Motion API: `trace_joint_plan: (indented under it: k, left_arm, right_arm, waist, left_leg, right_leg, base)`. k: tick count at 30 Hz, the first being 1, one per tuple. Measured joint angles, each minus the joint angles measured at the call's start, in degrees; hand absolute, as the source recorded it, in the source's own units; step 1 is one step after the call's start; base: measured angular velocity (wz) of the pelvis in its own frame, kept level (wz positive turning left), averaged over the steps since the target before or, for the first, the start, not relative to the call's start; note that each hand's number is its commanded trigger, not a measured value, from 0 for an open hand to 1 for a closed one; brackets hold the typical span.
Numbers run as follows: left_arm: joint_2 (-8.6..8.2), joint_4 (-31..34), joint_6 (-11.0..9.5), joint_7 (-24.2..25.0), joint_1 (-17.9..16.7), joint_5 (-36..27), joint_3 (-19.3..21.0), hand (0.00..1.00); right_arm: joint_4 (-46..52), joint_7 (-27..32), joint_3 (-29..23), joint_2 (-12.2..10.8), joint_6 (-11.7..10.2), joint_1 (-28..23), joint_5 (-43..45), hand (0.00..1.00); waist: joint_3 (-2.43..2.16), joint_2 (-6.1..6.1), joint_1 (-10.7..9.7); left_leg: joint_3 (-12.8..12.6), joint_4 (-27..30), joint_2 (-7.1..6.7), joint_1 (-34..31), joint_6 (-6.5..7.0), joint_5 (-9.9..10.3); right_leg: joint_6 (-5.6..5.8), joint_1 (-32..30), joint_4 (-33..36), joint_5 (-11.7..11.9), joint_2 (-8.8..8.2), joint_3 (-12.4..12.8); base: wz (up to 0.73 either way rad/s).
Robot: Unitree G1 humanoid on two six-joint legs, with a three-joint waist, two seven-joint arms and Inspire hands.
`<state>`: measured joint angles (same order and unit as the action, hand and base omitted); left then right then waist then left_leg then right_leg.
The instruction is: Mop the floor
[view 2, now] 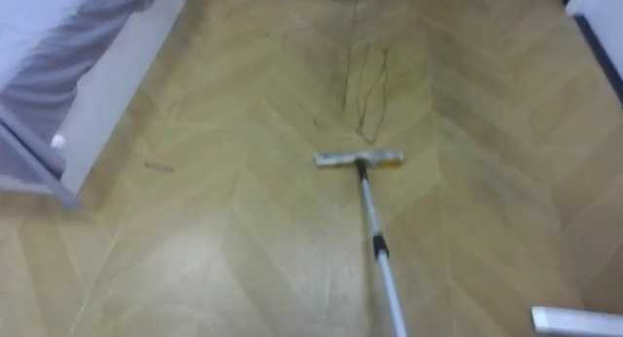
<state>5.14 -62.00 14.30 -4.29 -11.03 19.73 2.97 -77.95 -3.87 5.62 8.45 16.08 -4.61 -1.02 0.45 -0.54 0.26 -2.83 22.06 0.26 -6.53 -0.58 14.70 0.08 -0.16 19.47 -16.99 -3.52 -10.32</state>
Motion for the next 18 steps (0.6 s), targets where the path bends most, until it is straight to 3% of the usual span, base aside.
trace_joint_plan:
  k: [3, 5, 7, 12, 13, 16, 18]
  left_arm:
    - [-0.08, -1.4, -1.0, -0.9, 1.7, 0.0, 0.1, 0.0]
    - [-0.16, -2.3, -1.2, -1.7, 2.5, -0.3, 0.1, 0.0]
    - [-0.39, -2.7, -1.1, -2.4, 2.9, -1.9, -0.2, 0.0]
    - [-0.38, -3.4, -1.1, -2.9, 2.7, -2.9, -1.1, 0.0]
    - [-0.38, -3.4, -1.1, -2.9, 2.8, -3.4, -0.9, 0.0]
    - [-0.17, -3.6, -0.9, -3.0, 2.8, -4.3, -0.8, 0.0]
    - [-0.2, -3.6, -1.0, -3.0, 3.3, -4.9, -0.9, 0.0]
  right_arm:
    - [0.0, 1.0, 0.0, 0.0, -0.7, 0.9, -1.3, 1.0]
    - [0.0, 1.4, 0.1, 0.0, -1.3, 1.1, -2.3, 1.0]
    - [0.0, 1.7, 0.6, 0.1, -1.6, 1.2, -3.8, 1.0]
    - [-0.4, 2.0, 2.4, 1.0, -1.9, 0.9, -8.2, 1.0]
    - [-0.8, 2.3, 2.3, 1.2, -2.4, 0.7, -8.7, 1.0]
    - [-1.2, 2.5, 2.3, 1.2, -2.4, 0.8, -8.9, 1.0]
    - [-1.6, 2.6, 3.1, 1.2, -2.5, 1.1, -9.1, 1.0]
  waist:
    - [0.4, -0.25, 0.1]
    - [0.54, -0.36, 0.3]
    - [0.61, -0.37, 0.0]
    - [0.24, -0.57, 0.1]
    - [-0.19, -1.34, 0.1]
    - [-0.27, -1.35, 0.5]
    - [-0.33, -1.32, 1.8]
  left_leg:
    - [0.0, 3.3, -0.05, -5.2, 0.17, 0.1]
    - [-0.1, 5.8, -0.24, -8.5, 0.99, 0.7]
    - [0.2, 9.7, -1.08, -13.5, 1.48, 1.8]
    - [1.0, 18.5, -1.81, -23.6, 1.85, 3.8]
    - [1.7, 21.3, -1.67, -26.1, 1.89, 4.5]
    - [1.8, 26.6, -1.43, -29.1, 1.9, 6.5]
    - [1.9, 32.5, -0.94, -32.2, 1.65, 8.4]
  right_leg:
    - [0.08, -5.9, 5.0, -1.0, -0.61, 0.1]
    - [-0.2, -9.9, 8.5, -2.3, -1.19, 0.5]
    - [-0.15, -15.2, 13.7, -5.3, -2.45, 0.9]
    - [-0.11, -25.8, 24.7, -8.8, -4.33, 1.5]
    - [-0.27, -27.7, 27.1, -9.4, -4.64, 1.0]
    - [-0.65, -30.3, 32.2, -11.4, -5.14, 1.0]
    - [-1.3, -33.0, 37.7, -13.8, -5.22, 0.7]
  base:
    - [-0.02]
    - [0.0]
    - [0.08]
    - [0.11]
    - [0.24]
    - [0.08]
    - [-0.03]
